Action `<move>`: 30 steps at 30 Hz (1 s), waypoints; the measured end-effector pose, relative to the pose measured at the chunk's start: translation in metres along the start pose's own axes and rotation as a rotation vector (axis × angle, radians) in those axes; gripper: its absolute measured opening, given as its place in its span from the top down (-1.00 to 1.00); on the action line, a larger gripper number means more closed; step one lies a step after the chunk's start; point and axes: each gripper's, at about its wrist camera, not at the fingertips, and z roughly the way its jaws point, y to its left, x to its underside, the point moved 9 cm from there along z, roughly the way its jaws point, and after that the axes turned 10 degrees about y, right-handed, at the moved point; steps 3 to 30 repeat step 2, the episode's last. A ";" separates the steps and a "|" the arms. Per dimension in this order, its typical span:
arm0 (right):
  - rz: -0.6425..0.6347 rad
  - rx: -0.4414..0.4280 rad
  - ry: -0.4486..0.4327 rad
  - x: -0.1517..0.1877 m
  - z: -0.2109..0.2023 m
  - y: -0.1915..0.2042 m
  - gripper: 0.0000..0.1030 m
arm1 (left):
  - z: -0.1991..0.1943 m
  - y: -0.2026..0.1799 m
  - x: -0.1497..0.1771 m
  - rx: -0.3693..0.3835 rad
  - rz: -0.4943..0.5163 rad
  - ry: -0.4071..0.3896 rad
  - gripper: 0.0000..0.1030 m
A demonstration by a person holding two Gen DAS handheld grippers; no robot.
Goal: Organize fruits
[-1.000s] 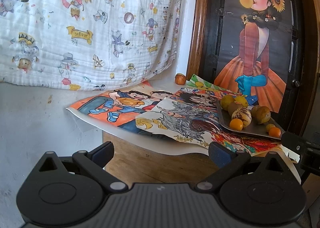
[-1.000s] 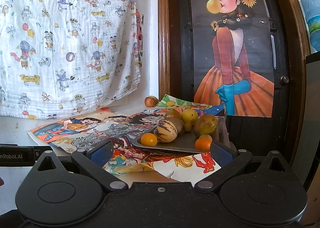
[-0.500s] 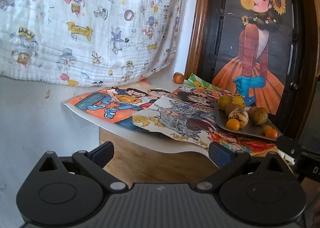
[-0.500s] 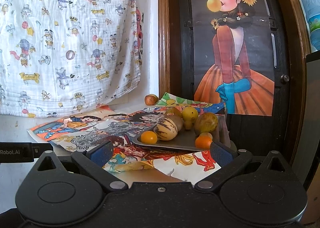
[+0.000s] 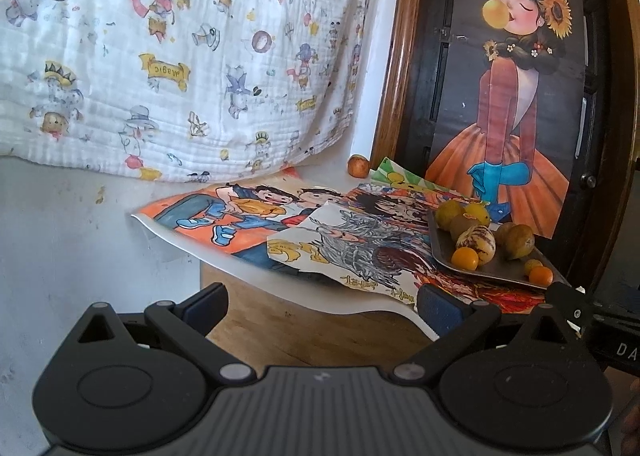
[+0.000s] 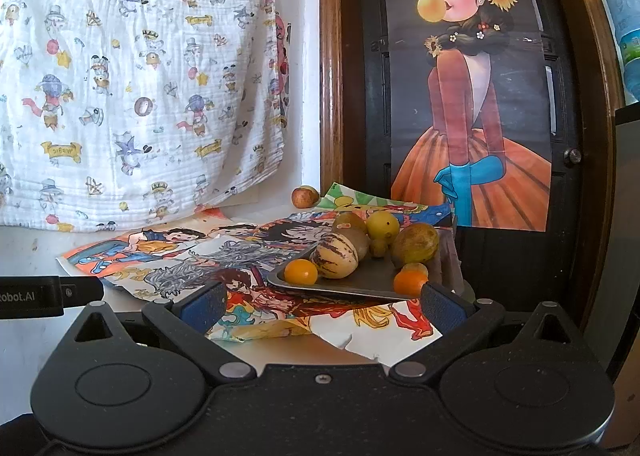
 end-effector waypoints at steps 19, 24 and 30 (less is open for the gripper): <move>-0.001 -0.001 0.000 0.000 0.000 0.000 -0.99 | -0.001 0.000 0.001 0.002 0.001 -0.003 -0.99; -0.001 -0.001 0.000 0.000 0.000 0.000 -0.99 | -0.001 0.000 0.001 0.002 0.001 -0.003 -0.99; -0.001 -0.001 0.000 0.000 0.000 0.000 -0.99 | -0.001 0.000 0.001 0.002 0.001 -0.003 -0.99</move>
